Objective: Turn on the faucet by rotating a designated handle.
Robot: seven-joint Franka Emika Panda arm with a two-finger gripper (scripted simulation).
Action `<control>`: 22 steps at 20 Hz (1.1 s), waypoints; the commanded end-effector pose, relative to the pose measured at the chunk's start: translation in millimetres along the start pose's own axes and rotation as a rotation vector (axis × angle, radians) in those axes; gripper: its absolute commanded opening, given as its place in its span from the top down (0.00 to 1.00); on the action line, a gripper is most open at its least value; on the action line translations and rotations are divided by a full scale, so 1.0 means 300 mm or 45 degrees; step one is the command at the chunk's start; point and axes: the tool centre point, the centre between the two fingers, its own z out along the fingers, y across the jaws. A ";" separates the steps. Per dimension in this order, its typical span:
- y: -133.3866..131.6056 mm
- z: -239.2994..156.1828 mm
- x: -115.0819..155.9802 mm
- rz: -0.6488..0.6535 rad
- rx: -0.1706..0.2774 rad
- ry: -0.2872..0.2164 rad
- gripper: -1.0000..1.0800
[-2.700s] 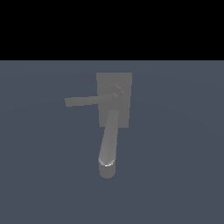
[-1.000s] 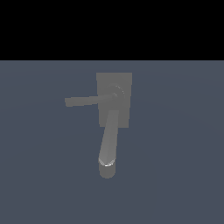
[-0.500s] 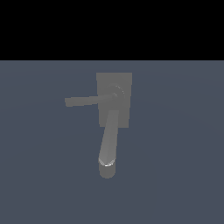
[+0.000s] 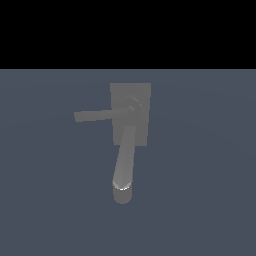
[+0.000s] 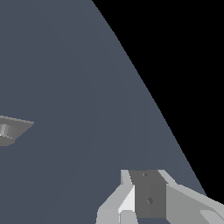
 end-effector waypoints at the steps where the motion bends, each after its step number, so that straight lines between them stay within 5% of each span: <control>1: 0.008 -0.056 0.036 -0.012 -0.126 0.085 1.00; 14: -0.121 -0.346 0.203 -0.199 -0.723 0.501 1.00; 22: -0.272 -0.436 0.263 -0.355 -0.953 0.670 1.00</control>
